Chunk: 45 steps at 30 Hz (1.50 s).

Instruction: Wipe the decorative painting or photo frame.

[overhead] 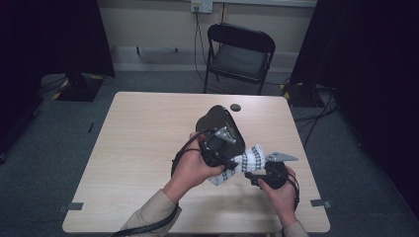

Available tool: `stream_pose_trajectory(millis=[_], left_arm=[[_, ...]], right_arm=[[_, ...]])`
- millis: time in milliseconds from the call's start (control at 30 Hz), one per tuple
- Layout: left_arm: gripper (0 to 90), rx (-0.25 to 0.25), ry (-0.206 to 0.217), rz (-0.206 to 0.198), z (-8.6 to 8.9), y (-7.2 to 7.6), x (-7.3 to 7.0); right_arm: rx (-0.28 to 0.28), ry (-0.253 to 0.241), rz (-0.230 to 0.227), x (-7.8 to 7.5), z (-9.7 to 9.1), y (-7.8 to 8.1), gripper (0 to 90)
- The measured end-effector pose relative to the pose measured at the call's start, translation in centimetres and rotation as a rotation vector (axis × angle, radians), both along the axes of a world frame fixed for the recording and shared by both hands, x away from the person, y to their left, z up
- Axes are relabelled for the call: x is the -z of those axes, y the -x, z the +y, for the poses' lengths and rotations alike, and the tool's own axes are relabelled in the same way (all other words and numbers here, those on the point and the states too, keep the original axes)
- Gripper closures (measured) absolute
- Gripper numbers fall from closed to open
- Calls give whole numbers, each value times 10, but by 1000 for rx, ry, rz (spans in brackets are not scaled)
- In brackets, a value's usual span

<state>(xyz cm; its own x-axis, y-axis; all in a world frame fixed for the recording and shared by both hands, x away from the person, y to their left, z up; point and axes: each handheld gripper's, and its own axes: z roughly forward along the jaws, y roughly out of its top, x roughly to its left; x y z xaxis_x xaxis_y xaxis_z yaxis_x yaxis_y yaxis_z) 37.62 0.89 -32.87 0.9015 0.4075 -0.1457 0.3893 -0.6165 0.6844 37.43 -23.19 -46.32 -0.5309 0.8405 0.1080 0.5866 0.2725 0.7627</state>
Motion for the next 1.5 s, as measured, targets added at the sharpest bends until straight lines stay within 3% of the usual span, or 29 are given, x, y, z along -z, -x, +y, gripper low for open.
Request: stream_pose_trajectory(millis=[400, 733, 1133, 1300, 1500], left_arm=[[773, -15, 17, -41, 0, -2, -29], [773, -66, 22, -63, 6, -13, -48], [772, -122, 25, -72, 11, -27, -57], [773, -134, 24, -72, 12, -30, -59], [773, -148, 20, -71, 12, -33, -61]], right_arm=[[-13, -8, -1, -1, 1, 1, 246], [-100, -32, -2, -5, 14, 3, 243], [-218, -70, -41, -13, 38, 9, 304], [-230, -88, -51, -15, 42, 9, 335], [-240, -95, -47, -15, 50, 7, 442]])
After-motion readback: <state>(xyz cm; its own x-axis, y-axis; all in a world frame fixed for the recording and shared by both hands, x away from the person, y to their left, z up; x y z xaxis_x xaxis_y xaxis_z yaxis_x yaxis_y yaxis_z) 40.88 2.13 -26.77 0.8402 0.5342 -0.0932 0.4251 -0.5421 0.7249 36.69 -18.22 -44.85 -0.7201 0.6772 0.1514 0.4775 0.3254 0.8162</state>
